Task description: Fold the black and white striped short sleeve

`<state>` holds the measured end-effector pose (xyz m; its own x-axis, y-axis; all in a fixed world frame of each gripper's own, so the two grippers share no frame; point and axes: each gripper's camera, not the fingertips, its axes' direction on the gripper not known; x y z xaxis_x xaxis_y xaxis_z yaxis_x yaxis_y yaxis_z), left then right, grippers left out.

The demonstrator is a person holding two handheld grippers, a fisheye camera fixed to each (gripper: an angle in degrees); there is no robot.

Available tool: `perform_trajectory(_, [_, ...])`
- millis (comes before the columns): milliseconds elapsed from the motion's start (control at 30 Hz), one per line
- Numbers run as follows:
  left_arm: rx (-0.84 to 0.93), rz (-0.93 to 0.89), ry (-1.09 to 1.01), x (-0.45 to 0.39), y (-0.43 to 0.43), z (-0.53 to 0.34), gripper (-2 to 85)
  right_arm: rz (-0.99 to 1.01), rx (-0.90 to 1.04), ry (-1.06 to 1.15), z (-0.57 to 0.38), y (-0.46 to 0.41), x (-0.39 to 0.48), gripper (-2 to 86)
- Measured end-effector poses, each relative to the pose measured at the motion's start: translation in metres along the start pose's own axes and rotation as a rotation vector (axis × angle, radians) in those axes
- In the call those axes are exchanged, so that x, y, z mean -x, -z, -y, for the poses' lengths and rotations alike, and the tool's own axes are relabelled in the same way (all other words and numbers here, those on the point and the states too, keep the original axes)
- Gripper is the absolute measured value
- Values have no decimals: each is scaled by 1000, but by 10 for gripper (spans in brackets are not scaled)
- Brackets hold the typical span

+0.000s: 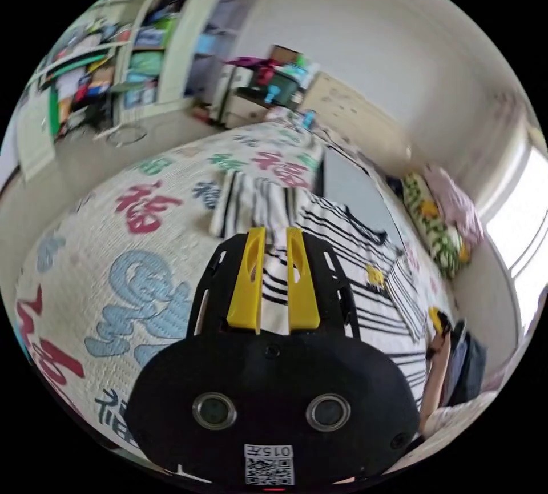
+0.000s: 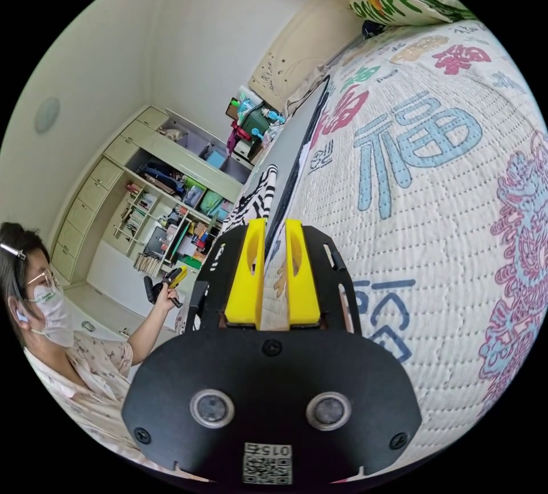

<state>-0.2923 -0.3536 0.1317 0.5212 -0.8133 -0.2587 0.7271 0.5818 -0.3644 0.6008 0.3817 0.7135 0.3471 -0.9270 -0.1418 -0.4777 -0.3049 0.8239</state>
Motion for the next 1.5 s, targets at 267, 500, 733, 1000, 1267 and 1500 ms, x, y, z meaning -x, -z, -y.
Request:
perform_trajectory(267, [60, -195, 179, 173, -81, -48, 81, -20, -128, -131, 7, 0, -79, 56])
perform_trajectory(500, [14, -484, 387, 297, -110, -123, 23, -356, -101, -118, 27, -42, -57, 55])
perform_trajectory(733, [-141, -445, 397, 334, -91, -174, 107, -156, 180, 434, 57, -304, 167, 78])
perform_trajectory(1000, [-59, -619, 409, 378, -129, -197, -4, -255, 689, 589, -27, -710, 255, 111])
perform_trajectory(1267, [-61, -604, 423, 383, -141, -208, 3, -579, 723, 478, -66, -868, 189, 112])
perform_trajectory(1500, [-127, -520, 294, 348, -127, -201, 109, -534, 643, 414, -50, -835, 144, 28])
